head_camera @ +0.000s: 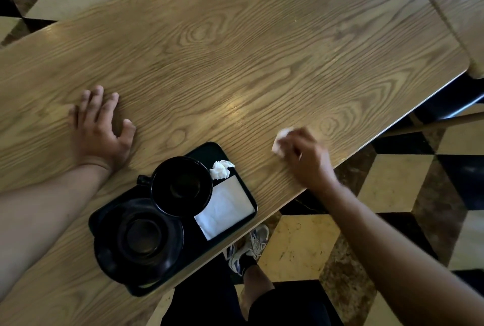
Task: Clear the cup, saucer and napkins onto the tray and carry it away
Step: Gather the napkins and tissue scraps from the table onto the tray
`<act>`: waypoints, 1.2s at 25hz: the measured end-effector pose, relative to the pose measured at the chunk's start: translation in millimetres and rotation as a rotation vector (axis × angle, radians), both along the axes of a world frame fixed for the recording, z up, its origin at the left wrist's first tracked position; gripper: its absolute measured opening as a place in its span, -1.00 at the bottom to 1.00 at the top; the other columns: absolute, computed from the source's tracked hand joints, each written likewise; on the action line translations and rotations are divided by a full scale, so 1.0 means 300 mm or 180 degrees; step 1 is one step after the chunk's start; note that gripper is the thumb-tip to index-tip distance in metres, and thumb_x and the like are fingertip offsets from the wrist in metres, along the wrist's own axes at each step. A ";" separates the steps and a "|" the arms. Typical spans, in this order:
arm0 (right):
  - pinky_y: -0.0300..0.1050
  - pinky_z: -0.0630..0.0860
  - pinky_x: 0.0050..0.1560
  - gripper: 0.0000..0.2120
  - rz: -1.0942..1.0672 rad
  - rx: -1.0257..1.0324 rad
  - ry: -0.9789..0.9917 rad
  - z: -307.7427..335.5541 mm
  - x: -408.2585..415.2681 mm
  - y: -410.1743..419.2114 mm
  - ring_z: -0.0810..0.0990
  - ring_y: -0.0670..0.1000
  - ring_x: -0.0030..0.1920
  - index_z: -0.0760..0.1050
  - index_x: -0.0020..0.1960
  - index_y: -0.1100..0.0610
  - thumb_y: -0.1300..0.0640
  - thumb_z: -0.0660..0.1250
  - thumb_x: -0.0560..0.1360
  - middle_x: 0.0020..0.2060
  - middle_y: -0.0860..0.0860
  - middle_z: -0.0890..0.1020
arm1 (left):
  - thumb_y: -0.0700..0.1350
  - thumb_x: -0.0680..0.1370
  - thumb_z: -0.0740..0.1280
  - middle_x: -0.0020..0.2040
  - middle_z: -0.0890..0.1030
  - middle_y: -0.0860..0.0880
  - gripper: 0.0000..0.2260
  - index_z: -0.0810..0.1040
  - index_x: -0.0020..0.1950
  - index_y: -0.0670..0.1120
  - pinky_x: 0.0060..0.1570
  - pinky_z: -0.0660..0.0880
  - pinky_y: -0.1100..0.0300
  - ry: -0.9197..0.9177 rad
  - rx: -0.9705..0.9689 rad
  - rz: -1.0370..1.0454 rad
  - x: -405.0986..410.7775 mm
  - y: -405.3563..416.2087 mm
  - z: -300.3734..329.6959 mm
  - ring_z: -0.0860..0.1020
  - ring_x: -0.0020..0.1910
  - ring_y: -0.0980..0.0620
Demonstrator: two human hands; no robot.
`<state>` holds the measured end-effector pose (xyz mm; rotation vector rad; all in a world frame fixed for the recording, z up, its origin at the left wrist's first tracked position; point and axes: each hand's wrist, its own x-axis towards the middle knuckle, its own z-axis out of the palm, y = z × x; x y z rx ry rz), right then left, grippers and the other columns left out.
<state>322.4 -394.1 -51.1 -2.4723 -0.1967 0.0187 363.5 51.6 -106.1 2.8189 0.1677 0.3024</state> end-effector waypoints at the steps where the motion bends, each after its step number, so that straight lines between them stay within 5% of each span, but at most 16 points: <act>1: -0.42 0.46 -0.01 -0.89 0.0372 0.0038 0.0147 0.015 -0.103 0.012 0.58 -0.13 -0.06 0.69 0.03 0.17 0.27 0.40 0.57 0.03 0.03 0.60 | 0.10 0.55 0.20 0.60 0.36 -0.20 -0.44 0.46 0.50 -0.12 0.56 0.08 -0.22 -0.0005 0.0012 -0.0002 -0.001 -0.002 0.000 0.25 0.61 -0.23; 4: -0.40 0.46 -0.07 -0.90 0.0838 0.0086 0.0428 0.067 -0.235 -0.016 0.59 -0.11 -0.11 0.68 0.03 0.19 0.28 0.43 0.54 -0.01 0.00 0.60 | 0.10 0.54 0.19 0.60 0.36 -0.20 -0.43 0.46 0.51 -0.12 0.56 0.08 -0.22 0.0004 0.0015 0.0009 0.001 -0.003 0.005 0.25 0.61 -0.24; 8: -0.26 0.49 -0.05 -0.92 -0.0909 -0.0123 -0.0180 0.069 0.048 -0.104 0.61 0.02 -0.13 0.66 0.00 0.18 0.22 0.40 0.55 -0.04 0.04 0.60 | 0.13 0.54 0.16 0.61 0.33 -0.19 -0.40 0.45 0.52 -0.12 0.58 0.05 -0.23 0.0121 -0.0006 0.0030 -0.001 -0.005 0.011 0.21 0.63 -0.22; 11: -0.32 0.46 0.07 -0.79 -0.1937 0.0049 0.0301 0.031 0.186 -0.116 0.64 0.08 -0.02 0.67 0.11 0.16 0.13 0.35 0.53 0.04 0.01 0.55 | 0.12 0.54 0.17 0.61 0.33 -0.19 -0.41 0.45 0.51 -0.12 0.58 0.04 -0.22 0.0083 -0.0030 0.0022 0.001 -0.007 0.014 0.21 0.63 -0.21; 13: -0.48 0.35 0.06 -0.78 -0.1831 -0.0093 0.0377 0.008 0.097 -0.038 0.56 -0.02 -0.01 0.65 0.13 0.20 0.16 0.35 0.54 0.07 0.09 0.55 | 0.11 0.54 0.19 0.61 0.34 -0.19 -0.43 0.45 0.51 -0.11 0.58 0.05 -0.21 0.0077 -0.0043 0.0006 0.001 -0.007 0.013 0.22 0.63 -0.22; 15: -0.55 0.35 0.02 -0.84 -0.1025 -0.0001 0.0269 0.019 -0.080 0.056 0.47 -0.16 -0.06 0.65 0.11 0.20 0.20 0.39 0.55 0.08 0.07 0.56 | 0.10 0.54 0.20 0.60 0.35 -0.20 -0.43 0.46 0.51 -0.11 0.56 0.08 -0.22 0.0015 0.0003 -0.0012 -0.002 -0.003 0.013 0.24 0.61 -0.23; 18: -0.34 0.54 -0.10 -0.81 -0.0230 0.0436 0.0572 0.062 -0.285 0.119 0.59 -0.12 -0.12 0.67 0.10 0.13 0.23 0.46 0.49 0.04 -0.04 0.59 | 0.08 0.54 0.22 0.58 0.38 -0.21 -0.44 0.47 0.50 -0.12 0.55 0.12 -0.24 -0.0084 0.0064 -0.0044 0.000 0.001 0.005 0.27 0.59 -0.26; 22: -0.16 0.64 0.03 -0.68 -0.1619 0.1352 0.1401 0.125 -0.248 0.103 0.67 -0.02 0.00 0.62 0.26 0.04 0.21 0.45 0.51 0.14 -0.09 0.62 | 0.07 0.54 0.22 0.57 0.39 -0.22 -0.45 0.48 0.49 -0.13 0.54 0.12 -0.24 -0.0123 0.0082 -0.0042 -0.001 -0.003 0.004 0.28 0.58 -0.28; 25: -0.19 0.62 0.11 -0.81 -0.1798 0.1747 0.1521 0.158 -0.167 0.098 0.65 -0.14 0.15 0.69 0.10 -0.03 0.19 0.43 0.54 0.18 -0.09 0.66 | 0.08 0.54 0.22 0.58 0.38 -0.22 -0.44 0.47 0.49 -0.11 0.55 0.10 -0.24 -0.0052 0.0073 -0.0024 0.000 0.002 0.006 0.27 0.59 -0.27; 30: -0.17 0.58 -0.13 -0.87 -0.1614 0.2309 0.1921 0.185 -0.065 0.172 0.66 -0.07 -0.14 0.58 0.13 0.13 0.18 0.27 0.64 -0.10 0.00 0.72 | 0.10 0.53 0.21 0.60 0.36 -0.19 -0.43 0.46 0.51 -0.09 0.57 0.07 -0.23 0.0090 0.0016 0.0018 0.002 -0.004 0.011 0.25 0.61 -0.24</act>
